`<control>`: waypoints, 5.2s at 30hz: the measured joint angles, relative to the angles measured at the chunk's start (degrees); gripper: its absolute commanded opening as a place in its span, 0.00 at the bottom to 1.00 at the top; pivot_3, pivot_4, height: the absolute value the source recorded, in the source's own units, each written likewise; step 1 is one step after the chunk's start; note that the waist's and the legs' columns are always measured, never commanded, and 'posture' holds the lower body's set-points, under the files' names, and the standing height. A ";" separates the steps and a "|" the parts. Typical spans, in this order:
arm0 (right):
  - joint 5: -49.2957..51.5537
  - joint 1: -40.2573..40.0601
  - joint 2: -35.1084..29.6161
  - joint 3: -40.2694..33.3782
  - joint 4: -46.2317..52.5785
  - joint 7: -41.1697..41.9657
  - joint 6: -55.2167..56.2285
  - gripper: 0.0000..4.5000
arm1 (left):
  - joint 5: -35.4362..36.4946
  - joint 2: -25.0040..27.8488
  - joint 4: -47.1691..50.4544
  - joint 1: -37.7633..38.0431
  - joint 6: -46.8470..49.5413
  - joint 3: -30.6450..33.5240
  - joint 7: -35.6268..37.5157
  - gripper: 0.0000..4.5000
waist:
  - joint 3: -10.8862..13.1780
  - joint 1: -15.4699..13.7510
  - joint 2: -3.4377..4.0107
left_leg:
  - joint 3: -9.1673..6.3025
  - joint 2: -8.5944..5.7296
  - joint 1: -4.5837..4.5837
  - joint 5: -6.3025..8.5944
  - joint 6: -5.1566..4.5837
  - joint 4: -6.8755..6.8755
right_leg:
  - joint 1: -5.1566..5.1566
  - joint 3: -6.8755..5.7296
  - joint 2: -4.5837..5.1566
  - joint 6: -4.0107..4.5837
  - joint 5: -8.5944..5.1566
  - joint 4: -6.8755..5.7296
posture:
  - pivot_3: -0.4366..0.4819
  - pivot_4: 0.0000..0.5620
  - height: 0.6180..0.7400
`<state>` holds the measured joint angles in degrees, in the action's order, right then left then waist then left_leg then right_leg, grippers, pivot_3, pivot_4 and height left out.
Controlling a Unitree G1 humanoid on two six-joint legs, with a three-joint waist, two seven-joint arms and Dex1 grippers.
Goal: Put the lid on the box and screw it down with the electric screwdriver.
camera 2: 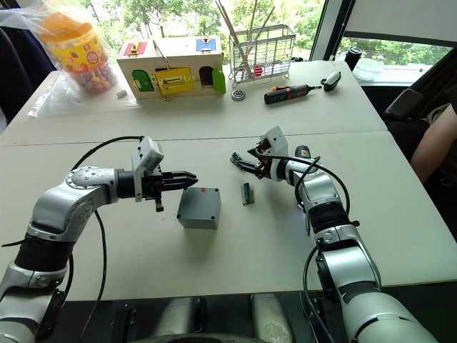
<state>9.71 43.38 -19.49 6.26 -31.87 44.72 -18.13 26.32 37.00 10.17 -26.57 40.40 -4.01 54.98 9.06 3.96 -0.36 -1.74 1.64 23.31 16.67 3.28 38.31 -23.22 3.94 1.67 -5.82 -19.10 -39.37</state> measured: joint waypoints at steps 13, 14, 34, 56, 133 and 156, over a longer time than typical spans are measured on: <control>-0.01 0.26 0.88 -0.46 -0.15 -0.26 0.60 0.02 | -0.82 0.00 -0.60 1.05 -0.96 -0.92 0.14 0.10 | 0.00 0.00 0.00 | 0.00 0.00 0.00 0.00 0.00 -0.01 | 0.00 0.00 0.00 0.00 0.00 0.00 | 0.48 0.27 0.97; -0.01 0.26 0.88 -0.46 -0.14 -0.22 0.60 0.02 | -0.82 0.00 -0.66 1.06 -0.98 -0.93 0.14 0.10 | 0.00 0.00 0.00 | 0.00 0.00 0.00 0.00 0.00 0.00 | 0.00 0.00 0.00 0.00 0.00 0.00 | 0.48 0.27 0.97; 9.79 -12.28 -3.90 -3.02 36.63 2.38 -15.69 0.02 | 5.95 5.28 4.88 3.46 3.57 4.10 2.41 0.10 | 0.00 -0.11 0.01 | -0.07 0.07 0.02 0.14 -0.25 -0.08 | 0.02 -0.01 0.00 0.00 0.00 -0.03 | 0.48 0.27 0.97; 14.57 -20.39 -3.03 2.79 49.35 -1.45 -24.95 0.02 | 4.13 9.94 4.58 5.92 1.27 1.29 7.34 0.10 | 0.00 -1.47 0.01 | -0.05 -0.07 -0.06 0.14 -0.25 -0.06 | 0.04 -0.01 -0.05 0.00 0.00 0.01 | 0.48 0.27 0.97; 17.46 14.12 -33.68 25.88 13.59 7.63 -66.66 0.84 | 2.50 -2.41 13.14 1.15 -4.21 -7.56 2.18 0.10 | -0.23 -1.49 -0.38 | -0.01 -0.03 -0.37 0.22 -0.39 0.01 | 0.45 0.05 -0.08 0.00 0.00 0.18 | 0.48 0.27 0.97; 8.27 21.87 -25.04 2.81 0.27 4.95 -60.77 0.37 | 3.70 2.30 2.23 1.51 -5.02 -2.27 4.89 0.10 | -0.08 -1.54 -0.05 | 0.09 0.07 0.23 0.12 -0.22 -0.13 | -0.34 0.05 -0.09 0.04 0.02 0.04 | 0.48 0.27 0.97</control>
<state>17.98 65.26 -44.53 9.07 -31.60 49.66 -78.90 30.02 39.30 12.40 -25.06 35.38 -6.28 59.87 8.99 2.42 -0.42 -1.66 1.71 23.54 16.79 3.07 38.18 -23.56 3.99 1.58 -5.78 -19.08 -39.34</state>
